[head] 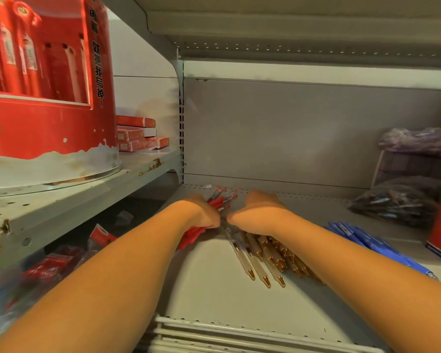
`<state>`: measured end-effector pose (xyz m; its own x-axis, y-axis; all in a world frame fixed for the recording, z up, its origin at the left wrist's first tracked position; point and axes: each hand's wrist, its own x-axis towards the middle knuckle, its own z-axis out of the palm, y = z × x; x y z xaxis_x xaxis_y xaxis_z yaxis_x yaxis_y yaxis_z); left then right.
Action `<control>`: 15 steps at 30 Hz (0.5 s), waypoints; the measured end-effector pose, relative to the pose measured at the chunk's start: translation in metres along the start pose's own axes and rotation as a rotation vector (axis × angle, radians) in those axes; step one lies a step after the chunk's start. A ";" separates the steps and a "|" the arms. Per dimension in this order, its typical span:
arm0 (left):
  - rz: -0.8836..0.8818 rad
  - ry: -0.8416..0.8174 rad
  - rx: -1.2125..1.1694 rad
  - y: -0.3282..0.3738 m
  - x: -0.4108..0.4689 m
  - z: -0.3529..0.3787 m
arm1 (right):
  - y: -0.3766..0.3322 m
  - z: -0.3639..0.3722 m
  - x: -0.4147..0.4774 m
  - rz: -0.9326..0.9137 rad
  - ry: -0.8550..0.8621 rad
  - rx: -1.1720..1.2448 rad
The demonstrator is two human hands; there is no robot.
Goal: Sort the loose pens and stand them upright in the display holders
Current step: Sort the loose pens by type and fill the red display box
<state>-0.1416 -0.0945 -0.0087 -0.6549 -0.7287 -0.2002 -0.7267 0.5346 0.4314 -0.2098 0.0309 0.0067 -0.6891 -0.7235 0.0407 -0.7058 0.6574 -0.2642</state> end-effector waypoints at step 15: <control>0.434 -0.007 -0.998 0.063 -0.066 -0.013 | 0.081 -0.055 -0.083 0.059 0.072 1.707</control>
<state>-0.1415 -0.0179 0.0436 -0.8188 -0.5572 0.1383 0.0611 0.1548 0.9860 -0.2192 0.1559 0.0350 -0.7451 -0.6666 0.0209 0.2501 -0.3084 -0.9178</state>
